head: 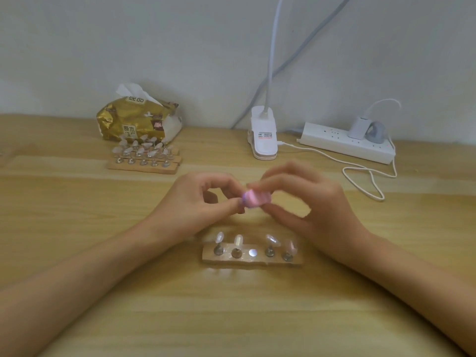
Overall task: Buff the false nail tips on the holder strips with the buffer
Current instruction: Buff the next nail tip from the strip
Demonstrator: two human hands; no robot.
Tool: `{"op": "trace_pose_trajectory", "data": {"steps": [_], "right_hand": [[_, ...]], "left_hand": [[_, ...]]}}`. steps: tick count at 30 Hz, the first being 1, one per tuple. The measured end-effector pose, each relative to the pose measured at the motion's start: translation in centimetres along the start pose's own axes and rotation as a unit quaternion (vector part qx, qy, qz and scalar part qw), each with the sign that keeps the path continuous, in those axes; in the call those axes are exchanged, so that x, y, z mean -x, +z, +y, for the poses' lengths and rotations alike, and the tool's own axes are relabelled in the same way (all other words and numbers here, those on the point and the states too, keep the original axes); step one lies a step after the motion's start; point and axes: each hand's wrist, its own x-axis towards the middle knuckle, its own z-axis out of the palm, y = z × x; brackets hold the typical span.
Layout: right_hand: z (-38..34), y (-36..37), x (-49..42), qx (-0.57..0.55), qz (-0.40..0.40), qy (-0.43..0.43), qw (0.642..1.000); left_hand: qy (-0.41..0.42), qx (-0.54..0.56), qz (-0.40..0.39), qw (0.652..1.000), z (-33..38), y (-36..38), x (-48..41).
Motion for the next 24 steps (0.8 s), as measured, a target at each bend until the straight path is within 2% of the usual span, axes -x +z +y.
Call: {"op": "trace_pose_trajectory", "data": {"steps": [2, 4, 6, 8, 12, 15, 17, 19, 20, 22, 24], "right_hand": [[0.13, 0.27, -0.04, 0.003, -0.011, 0.005, 1.000], [0.61, -0.21, -0.26, 0.004, 0.018, 0.040, 0.999], [0.49, -0.29, -0.15, 0.010, 0.026, 0.017, 0.999], [0.26, 0.19, 0.07, 0.018, -0.004, -0.017, 1.000], [0.81, -0.63, -0.22, 0.013, 0.036, 0.041, 0.998], [0.22, -0.05, 0.01, 0.016, 0.010, -0.021, 1.000], [0.45, 0.09, -0.06, 0.019, 0.002, 0.008, 1.000], [0.76, -0.53, -0.25, 0.016, 0.032, 0.043, 0.998], [0.67, -0.68, -0.23, 0.012, 0.039, 0.034, 0.999], [0.17, -0.25, -0.02, 0.008, 0.005, -0.017, 1.000], [0.23, 0.04, 0.00, 0.009, -0.023, -0.007, 1.000]], "left_hand": [[0.001, -0.001, 0.005, 1.000, -0.14, -0.08, -0.04], [0.009, 0.000, -0.001, 1.000, -0.09, -0.13, -0.01], [0.013, -0.001, -0.008, 1.000, 0.05, -0.07, 0.04], [0.009, -0.001, 0.000, 1.000, 0.04, -0.07, -0.01], [0.013, -0.001, -0.008, 1.000, 0.11, -0.03, 0.07], [0.008, -0.002, -0.002, 1.000, 0.07, -0.02, 0.05], [0.007, -0.010, -0.003, 1.000, -0.01, -0.03, 0.02], [0.010, -0.004, -0.012, 1.000, 0.04, -0.05, 0.09], [0.011, -0.001, -0.013, 1.000, 0.09, -0.05, 0.12], [0.008, 0.002, -0.006, 1.000, 0.08, -0.06, 0.09], [0.008, 0.002, -0.001, 1.000, 0.03, -0.01, -0.02]]}}
